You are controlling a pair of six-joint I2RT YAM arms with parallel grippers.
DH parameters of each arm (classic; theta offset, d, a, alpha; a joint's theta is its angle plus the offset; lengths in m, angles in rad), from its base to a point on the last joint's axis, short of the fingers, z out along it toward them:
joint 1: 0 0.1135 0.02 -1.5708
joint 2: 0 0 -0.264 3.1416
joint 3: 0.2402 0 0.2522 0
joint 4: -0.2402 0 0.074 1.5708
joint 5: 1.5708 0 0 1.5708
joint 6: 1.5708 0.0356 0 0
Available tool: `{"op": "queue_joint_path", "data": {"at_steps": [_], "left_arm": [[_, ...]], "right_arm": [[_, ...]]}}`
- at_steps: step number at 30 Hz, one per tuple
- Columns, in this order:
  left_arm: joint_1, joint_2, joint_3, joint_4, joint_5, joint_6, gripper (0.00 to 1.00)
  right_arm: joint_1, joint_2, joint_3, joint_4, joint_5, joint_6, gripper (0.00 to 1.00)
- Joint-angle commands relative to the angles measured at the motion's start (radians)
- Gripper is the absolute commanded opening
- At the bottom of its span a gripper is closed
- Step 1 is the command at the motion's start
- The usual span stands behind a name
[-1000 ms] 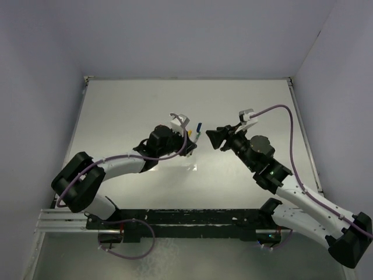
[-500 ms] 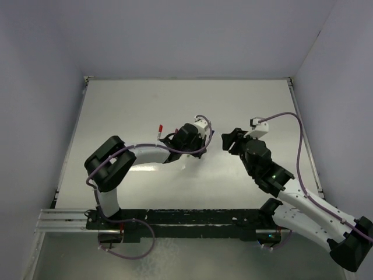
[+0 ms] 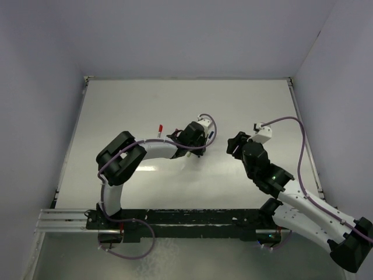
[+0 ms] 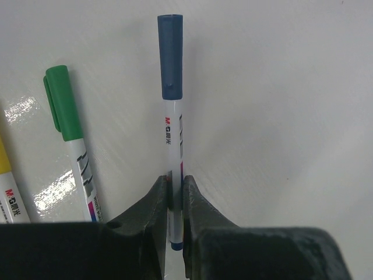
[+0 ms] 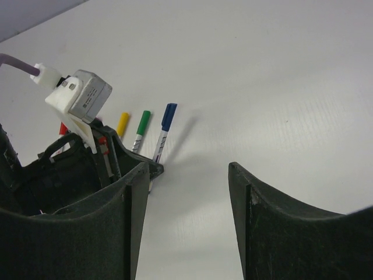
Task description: Insert the pens into the pen caps
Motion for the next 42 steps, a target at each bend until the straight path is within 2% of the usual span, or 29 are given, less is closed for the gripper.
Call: {"op": "queue_joint_path", "data": {"at_steps": [1,6,16,20,25,33,37,42], "left_arm": [[0.000,0.021,0.033,-0.009,0.015,-0.023,0.16],[0.000,0.039,0.038,-0.012,0.033,-0.034,0.33],[0.000,0.038,0.049,-0.016,0.032,-0.037,0.38],[0.000,0.013,0.050,-0.012,0.026,-0.028,0.44],[0.000,-0.064,0.042,-0.011,0.017,-0.008,0.47],[0.002,-0.313,-0.048,0.014,-0.010,0.053,0.50],[0.051,-0.434,-0.151,0.012,-0.022,0.063,0.51],[0.187,-0.611,-0.311,0.012,-0.007,0.048,0.52]], "right_arm": [[-0.001,-0.021,-0.005,-0.002,0.047,0.031,0.59],[-0.001,-0.015,-0.014,0.002,0.039,0.041,0.59],[-0.001,0.007,-0.020,0.012,0.031,0.056,0.59],[-0.001,0.003,-0.021,0.012,0.029,0.056,0.59],[-0.001,-0.015,-0.026,0.012,0.045,0.055,0.58],[-0.010,-0.044,-0.033,0.024,0.094,0.013,0.58],[-0.096,-0.070,-0.045,0.009,0.080,0.016,0.58],[-0.354,-0.115,-0.077,0.046,-0.120,-0.025,0.59]]}}
